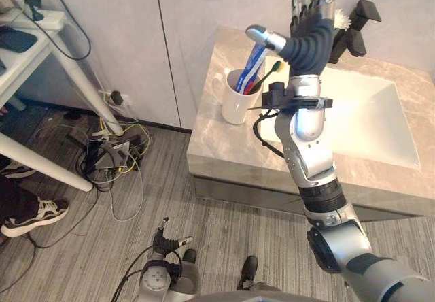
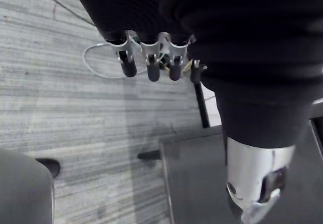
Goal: Organize washtable
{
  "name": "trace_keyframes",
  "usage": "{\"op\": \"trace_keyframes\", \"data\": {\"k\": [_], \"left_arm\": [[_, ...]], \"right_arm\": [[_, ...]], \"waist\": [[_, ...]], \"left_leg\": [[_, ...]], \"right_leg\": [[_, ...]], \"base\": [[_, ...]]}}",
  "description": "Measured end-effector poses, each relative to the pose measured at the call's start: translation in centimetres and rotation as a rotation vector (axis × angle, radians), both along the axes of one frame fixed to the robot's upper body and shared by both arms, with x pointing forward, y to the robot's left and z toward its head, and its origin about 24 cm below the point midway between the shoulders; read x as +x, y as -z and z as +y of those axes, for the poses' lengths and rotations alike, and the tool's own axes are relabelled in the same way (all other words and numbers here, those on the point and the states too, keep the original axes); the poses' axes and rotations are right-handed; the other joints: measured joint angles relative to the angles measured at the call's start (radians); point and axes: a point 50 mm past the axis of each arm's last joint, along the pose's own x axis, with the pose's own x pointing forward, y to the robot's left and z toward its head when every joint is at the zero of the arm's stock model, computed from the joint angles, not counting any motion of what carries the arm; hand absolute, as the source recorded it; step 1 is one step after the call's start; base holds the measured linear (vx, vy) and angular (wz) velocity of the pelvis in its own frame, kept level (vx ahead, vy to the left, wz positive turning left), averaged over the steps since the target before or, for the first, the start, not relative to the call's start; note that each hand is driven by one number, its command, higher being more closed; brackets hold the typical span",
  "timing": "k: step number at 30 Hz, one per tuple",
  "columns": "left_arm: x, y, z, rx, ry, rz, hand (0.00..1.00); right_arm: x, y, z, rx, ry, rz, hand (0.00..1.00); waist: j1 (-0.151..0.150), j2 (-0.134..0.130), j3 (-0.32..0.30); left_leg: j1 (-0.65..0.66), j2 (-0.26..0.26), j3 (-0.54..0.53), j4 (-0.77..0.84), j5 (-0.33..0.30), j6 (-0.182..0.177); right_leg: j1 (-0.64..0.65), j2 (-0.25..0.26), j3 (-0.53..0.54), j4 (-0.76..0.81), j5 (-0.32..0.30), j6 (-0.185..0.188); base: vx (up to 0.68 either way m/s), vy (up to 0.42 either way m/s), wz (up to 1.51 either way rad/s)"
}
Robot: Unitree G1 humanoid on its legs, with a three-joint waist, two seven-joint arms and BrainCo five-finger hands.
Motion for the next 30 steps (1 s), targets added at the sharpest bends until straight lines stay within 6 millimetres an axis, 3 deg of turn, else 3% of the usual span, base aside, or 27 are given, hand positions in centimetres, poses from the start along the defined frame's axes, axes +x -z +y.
{"op": "trace_keyframes", "data": {"k": [4, 6, 10, 11, 14, 15, 20, 25, 26, 30], "left_arm": [[0.2, 0.4, 0.0, -0.005, 0.006, 0.018, 0.0], [0.1, 0.8, 0.2, -0.008, -0.004, 0.042, 0.0], [-0.9, 1.7, 0.4, -0.017, -0.04, 0.094, 0.0], [-1.3, 2.0, 0.5, -0.019, -0.053, 0.115, 0.0], [-2.0, 2.6, 0.6, -0.026, -0.071, 0.151, 0.0], [-2.3, 2.9, 0.5, -0.034, -0.088, 0.167, 0.0], [-3.3, 3.7, 0.5, -0.048, -0.124, 0.224, 0.0], [-3.6, 3.9, 0.3, -0.044, -0.117, 0.242, 0.0], [-3.6, 3.9, 0.2, -0.045, -0.118, 0.241, 0.0], [-3.6, 4.1, 0.0, -0.044, -0.12, 0.249, 0.0]], "right_arm": [[-1.7, -1.3, -1.5, 0.078, 0.022, -0.101, 0.0], [-2.7, -0.6, -3.3, 0.126, 0.07, -0.113, 0.0], [-4.5, 4.0, -8.3, 0.236, 0.268, 0.002, 0.0], [-5.2, 6.0, -10.4, 0.262, 0.372, 0.071, 0.0], [-6.6, 9.3, -13.2, 0.3, 0.534, 0.2, 0.0], [-7.8, 11.3, -14.6, 0.303, 0.643, 0.28, 0.0], [-10.9, 16.6, -16.1, 0.345, 0.795, 0.534, 0.0], [-12.7, 21.4, -16.5, 0.22, 0.891, 0.807, 0.0], [-13.2, 23.9, -16.1, 0.207, 0.884, 0.939, 0.0], [-14.2, 29.2, -13.6, 0.136, 0.772, 1.221, 0.0]], "waist": [[-0.009, -0.002, -0.005], [-0.011, -0.003, -0.02], [-0.033, -0.002, -0.066], [-0.054, 0.005, -0.078], [-0.08, 0.017, -0.1], [-0.085, 0.026, -0.109], [-0.122, 0.064, -0.13], [-0.134, 0.072, -0.135], [-0.133, 0.074, -0.135], [-0.133, 0.076, -0.135]], "left_leg": [[0.012, 0.001, 0.019, -0.007, 0.0, 0.001], [0.018, 0.001, 0.021, -0.016, 0.002, 0.002], [0.036, -0.001, 0.037, -0.033, 0.002, 0.004], [0.04, -0.002, 0.044, -0.035, 0.0, 0.006], [0.049, -0.002, 0.061, -0.043, -0.002, 0.008], [0.055, -0.001, 0.078, -0.047, -0.004, 0.011], [0.067, 0.004, 0.124, -0.05, -0.025, 0.011], [0.085, 0.006, 0.153, -0.049, -0.03, 0.009], [0.098, 0.005, 0.157, -0.047, -0.029, 0.009], [0.101, 0.005, 0.171, -0.042, -0.03, 0.01]], "right_leg": [[0.001, -0.001, 0.009, 0.001, -0.001, -0.001], [0.001, -0.001, 0.008, 0.001, -0.001, -0.001], [0.002, -0.003, 0.009, 0.003, -0.001, -0.001], [0.002, -0.004, 0.01, 0.003, -0.001, -0.001], [-0.003, -0.004, 0.026, 0.003, -0.001, -0.001], [-0.01, -0.003, 0.046, 0.003, -0.001, 0.0], [-0.015, 0.002, 0.093, 0.003, -0.004, -0.003], [-0.015, 0.004, 0.119, 0.006, -0.005, -0.004], [-0.014, 0.004, 0.122, 0.008, -0.004, -0.002], [-0.012, 0.004, 0.134, 0.004, 0.002, 0.006]], "base": [[-0.02, 0.0, -0.09], [0.01, -0.001, -0.04], [0.04, 0.005, -0.11], [0.04, 0.005, -0.15], [0.02, 0.008, -0.24], [0.01, 0.006, -0.35], [-0.01, 0.008, -0.33], [0.0, 0.005, -0.2], [0.03, 0.002, -0.07], [0.01, 0.008, -0.09]]}}
